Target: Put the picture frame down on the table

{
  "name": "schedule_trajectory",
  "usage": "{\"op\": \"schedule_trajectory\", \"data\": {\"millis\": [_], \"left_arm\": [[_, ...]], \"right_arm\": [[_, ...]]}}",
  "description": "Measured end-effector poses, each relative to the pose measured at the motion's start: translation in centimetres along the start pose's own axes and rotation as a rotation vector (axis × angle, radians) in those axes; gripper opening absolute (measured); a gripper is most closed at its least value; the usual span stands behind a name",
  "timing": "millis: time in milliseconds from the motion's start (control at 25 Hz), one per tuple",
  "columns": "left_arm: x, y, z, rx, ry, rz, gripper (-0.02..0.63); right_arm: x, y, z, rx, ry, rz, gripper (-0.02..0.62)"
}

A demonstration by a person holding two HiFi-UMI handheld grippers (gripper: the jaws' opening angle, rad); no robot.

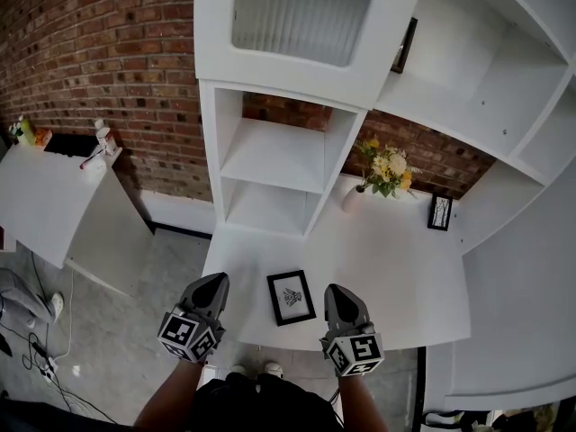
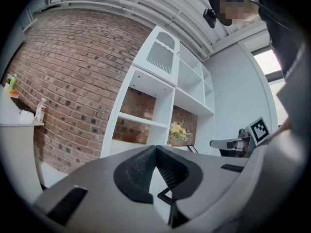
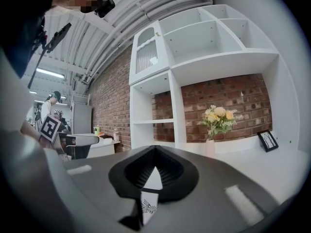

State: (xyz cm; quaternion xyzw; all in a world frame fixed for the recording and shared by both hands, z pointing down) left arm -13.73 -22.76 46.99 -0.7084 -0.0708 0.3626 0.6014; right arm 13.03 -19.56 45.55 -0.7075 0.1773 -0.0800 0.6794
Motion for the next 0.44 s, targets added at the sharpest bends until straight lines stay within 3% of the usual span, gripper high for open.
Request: {"op": "schedule_trajectory", "data": {"millis": [440], "left_arm": [[-0.12,-0.14,0.63,0.002,0.006,-0.004,-0.005]], "right_arm": [[-0.16,0.58,-0.24,0.021,0.024,0.012,0.003]]}}
Point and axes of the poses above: the fingertips, and each gripper's own axes: z backward along the fingers, x to its right, y out of its top, the point moved 4 cm from there along z, backward along the fingers, and after that the axes turned 12 degrees about z, right-handed, at the moved point
